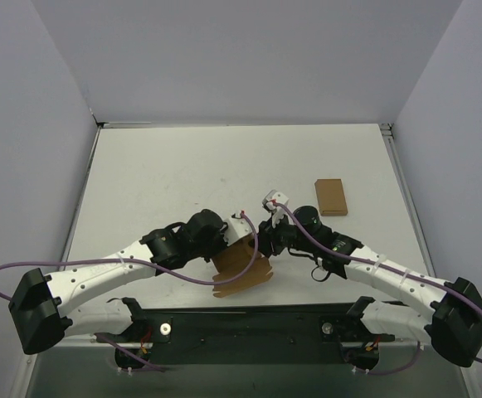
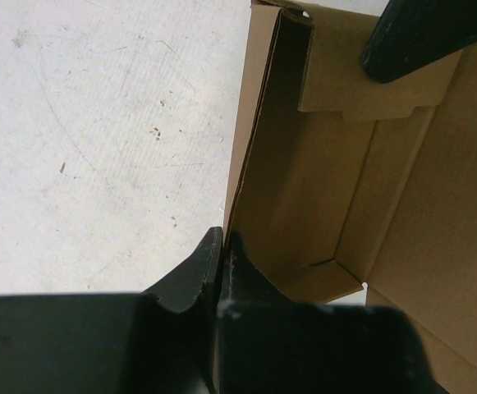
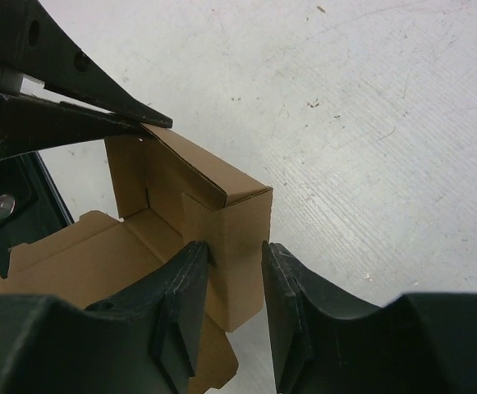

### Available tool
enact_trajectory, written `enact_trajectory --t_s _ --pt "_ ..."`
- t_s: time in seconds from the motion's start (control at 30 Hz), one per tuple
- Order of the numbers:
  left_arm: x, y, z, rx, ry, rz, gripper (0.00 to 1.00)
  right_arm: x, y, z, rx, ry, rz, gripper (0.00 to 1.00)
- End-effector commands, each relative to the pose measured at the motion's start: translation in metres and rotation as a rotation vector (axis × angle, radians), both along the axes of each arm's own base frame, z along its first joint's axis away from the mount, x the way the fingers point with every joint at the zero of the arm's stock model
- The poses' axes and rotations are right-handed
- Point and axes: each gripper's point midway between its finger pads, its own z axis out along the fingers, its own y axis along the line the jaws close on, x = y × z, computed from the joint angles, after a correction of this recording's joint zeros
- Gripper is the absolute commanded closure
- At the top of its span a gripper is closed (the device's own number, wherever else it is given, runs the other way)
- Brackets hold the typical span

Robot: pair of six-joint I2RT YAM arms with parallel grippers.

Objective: Fold the paper box

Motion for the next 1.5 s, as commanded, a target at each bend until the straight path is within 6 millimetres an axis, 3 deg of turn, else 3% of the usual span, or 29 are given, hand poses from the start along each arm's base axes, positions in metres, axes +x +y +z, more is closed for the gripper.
enact_trajectory --t_s 0.0,0.7,1.0,1.13,1.37,1.47 --pt "0.005 -0.025 0.034 -0.134 -0.033 -0.017 1.0 0.012 0.003 0.001 -0.038 -0.052 -0.03 0.68" --pt "-0.003 -0.032 0.036 -0.171 0.004 -0.047 1.0 0.019 0.0 -0.021 -0.079 -0.071 -0.091 0.66" --pt "-0.003 -0.033 0.037 -0.181 0.007 -0.04 1.0 0.024 -0.005 -0.031 -0.129 -0.083 -0.133 0.76" --pt "0.0 -0.031 0.037 -0.174 0.004 -0.015 1.0 0.027 -0.011 -0.037 -0.16 -0.078 -0.168 0.88" --pt "0.007 -0.03 0.05 -0.2 -0.006 0.047 0.99 0.038 -0.029 -0.045 -0.201 -0.089 -0.288 1.0" --pt "0.008 -0.032 0.059 -0.238 -0.005 0.062 0.83 0.04 -0.035 -0.047 -0.208 -0.094 -0.324 1.0"
